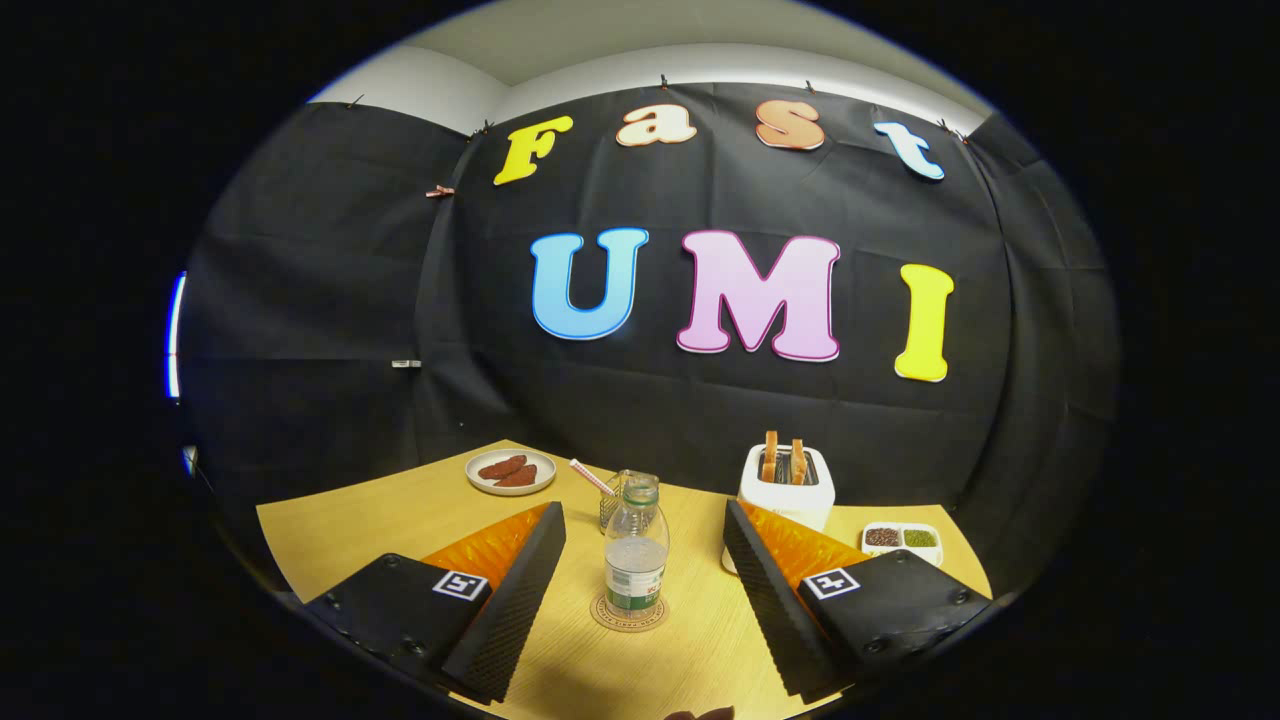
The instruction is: Take the bottle from table, then pour the juice into the cup, finally place the bottle on the coaster
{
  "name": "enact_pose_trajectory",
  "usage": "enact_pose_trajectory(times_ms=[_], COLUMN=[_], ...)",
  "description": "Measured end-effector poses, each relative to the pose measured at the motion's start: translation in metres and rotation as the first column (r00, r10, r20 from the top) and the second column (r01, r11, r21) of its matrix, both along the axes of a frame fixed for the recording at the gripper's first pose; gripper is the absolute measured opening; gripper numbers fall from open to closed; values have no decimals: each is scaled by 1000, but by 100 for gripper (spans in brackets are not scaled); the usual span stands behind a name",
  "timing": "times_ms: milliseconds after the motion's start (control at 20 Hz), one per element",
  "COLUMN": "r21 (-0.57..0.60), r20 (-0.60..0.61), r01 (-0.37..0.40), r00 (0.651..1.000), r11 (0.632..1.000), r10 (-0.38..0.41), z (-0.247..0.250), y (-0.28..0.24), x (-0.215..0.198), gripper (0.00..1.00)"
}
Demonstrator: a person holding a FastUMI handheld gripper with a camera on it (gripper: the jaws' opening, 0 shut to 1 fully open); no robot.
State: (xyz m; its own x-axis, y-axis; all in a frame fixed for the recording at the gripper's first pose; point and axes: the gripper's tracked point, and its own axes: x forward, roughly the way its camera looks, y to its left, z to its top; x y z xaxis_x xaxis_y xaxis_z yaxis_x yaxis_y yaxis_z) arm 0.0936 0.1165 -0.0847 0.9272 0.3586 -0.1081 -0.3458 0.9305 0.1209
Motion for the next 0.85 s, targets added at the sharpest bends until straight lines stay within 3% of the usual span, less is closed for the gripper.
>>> enact_pose_trajectory(times_ms=[250, 850], r21=[-1, 3], r20=[40, 114], r01=[22, 6], r00=[999, 993], r11=[1000, 1000], r10=[-22, -6], z=[45, 78], y=[-21, -29], x=[-27, -48], gripper=[97, 97])
